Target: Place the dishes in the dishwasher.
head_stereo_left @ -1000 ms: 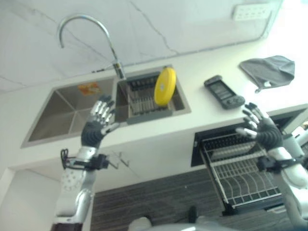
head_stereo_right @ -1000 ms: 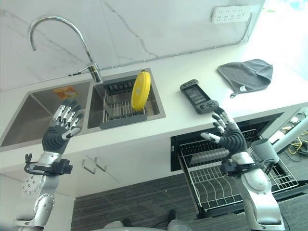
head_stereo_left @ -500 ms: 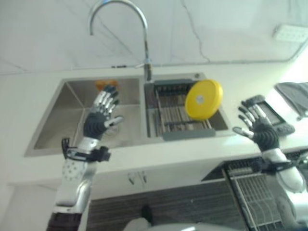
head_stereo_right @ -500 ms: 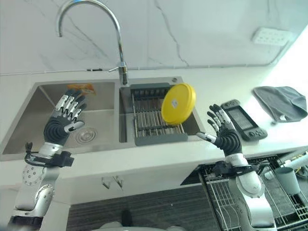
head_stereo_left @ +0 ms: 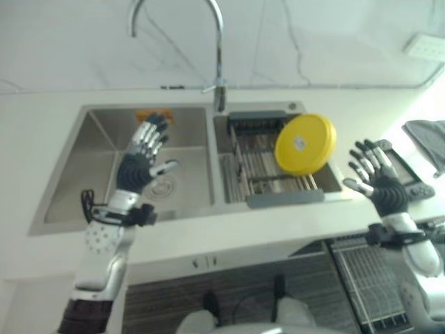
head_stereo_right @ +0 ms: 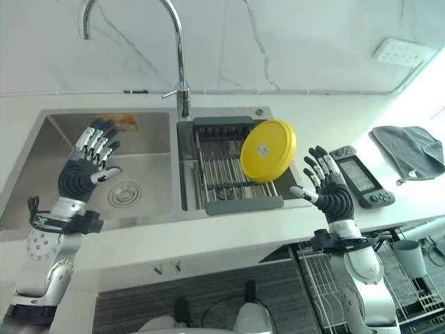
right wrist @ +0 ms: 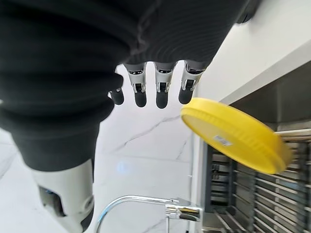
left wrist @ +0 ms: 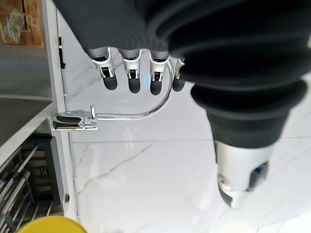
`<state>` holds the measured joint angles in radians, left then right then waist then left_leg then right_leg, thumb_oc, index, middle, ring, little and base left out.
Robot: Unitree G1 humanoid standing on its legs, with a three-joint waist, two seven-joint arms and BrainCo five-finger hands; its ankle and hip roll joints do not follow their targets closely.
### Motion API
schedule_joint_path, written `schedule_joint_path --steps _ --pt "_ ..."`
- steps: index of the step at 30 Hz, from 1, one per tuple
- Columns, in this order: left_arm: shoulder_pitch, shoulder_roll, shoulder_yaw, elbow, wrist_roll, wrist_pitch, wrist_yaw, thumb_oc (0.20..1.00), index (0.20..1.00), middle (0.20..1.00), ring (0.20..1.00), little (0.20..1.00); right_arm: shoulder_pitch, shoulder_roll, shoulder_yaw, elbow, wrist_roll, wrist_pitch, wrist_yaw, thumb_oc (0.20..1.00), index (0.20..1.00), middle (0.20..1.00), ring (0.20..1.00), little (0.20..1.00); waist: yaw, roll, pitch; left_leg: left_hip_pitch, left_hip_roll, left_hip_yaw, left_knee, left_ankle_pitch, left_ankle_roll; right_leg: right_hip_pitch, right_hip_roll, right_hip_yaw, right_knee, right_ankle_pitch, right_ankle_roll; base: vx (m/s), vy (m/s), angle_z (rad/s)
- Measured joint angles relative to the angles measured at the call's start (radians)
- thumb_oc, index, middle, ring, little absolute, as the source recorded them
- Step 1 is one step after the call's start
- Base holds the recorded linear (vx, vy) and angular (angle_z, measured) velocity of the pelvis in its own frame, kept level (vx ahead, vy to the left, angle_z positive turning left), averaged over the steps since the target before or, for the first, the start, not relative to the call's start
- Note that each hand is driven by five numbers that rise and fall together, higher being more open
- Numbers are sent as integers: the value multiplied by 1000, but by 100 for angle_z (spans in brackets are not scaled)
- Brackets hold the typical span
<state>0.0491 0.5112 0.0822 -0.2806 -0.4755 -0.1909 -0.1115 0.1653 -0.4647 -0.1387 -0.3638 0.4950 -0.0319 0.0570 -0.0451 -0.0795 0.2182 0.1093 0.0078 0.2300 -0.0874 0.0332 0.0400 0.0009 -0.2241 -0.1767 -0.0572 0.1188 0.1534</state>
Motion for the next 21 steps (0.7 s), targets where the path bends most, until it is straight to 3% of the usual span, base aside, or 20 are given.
schedule_joint_path --steps 2,3,4,6,7,10,15,21 --pt "8 5 -1 -54 21 1 14 1000 1000 1000 1000 1000 -45 -1 6 0 2 5 -7 1000 1000 1000 1000 1000 22 -31 -25 19 -6 -5 1 -3 -20 76 18 -2 -37 45 13 69 -174 4" --pt "16 -1 -3 -81 24 -1 20 1000 1000 1000 1000 1000 -92 -4 11 2 2 9 -12 1000 1000 1000 1000 1000 36 -30 -28 29 -1 -1 1 -2 -33 78 28 -7 -31 19 27 79 -175 -23" --pt "25 -18 -8 -82 25 1 22 1000 1000 1000 1000 1000 -127 -14 11 -1 9 25 -22 1000 1000 1000 1000 1000 25 20 -41 31 35 -4 1 1 -41 81 66 -2 -31 16 24 76 -153 -18" --pt "25 -33 -6 -82 24 2 26 1000 1000 1000 1000 1000 -122 -28 10 0 19 45 -24 1000 1000 1000 1000 1000 23 50 -56 33 62 -3 0 0 -48 82 96 -1 -31 6 7 48 -102 -8" --pt "25 -38 -5 -82 24 2 27 1000 1000 1000 1000 1000 -116 -39 9 0 28 52 -23 1000 1000 1000 1000 1000 21 61 -62 34 74 -3 0 -1 -68 82 107 -1 -31 -4 -8 20 -85 -9" --pt "24 -52 -6 -81 24 2 25 1000 1000 1000 1000 1000 -113 -42 11 2 37 71 -21 1000 1000 1000 1000 1000 6 66 -65 33 99 -4 0 8 -84 83 128 -1 -31 -13 -30 13 -86 -2" --pt "16 -53 -7 -71 24 2 21 1000 1000 1000 1000 1000 -132 -56 12 12 37 90 -29 1000 1000 1000 1000 1000 1 67 -70 31 111 -7 -6 7 -98 80 137 -2 -37 -23 -47 -18 -62 0" --pt "15 -53 -17 -68 24 2 20 1000 1000 1000 1000 1000 -159 -57 62 85 -20 144 -39 1000 1000 1000 1000 1000 3 75 -121 15 108 -7 -6 19 -99 64 135 -1 -37 -14 -53 0 -13 0"
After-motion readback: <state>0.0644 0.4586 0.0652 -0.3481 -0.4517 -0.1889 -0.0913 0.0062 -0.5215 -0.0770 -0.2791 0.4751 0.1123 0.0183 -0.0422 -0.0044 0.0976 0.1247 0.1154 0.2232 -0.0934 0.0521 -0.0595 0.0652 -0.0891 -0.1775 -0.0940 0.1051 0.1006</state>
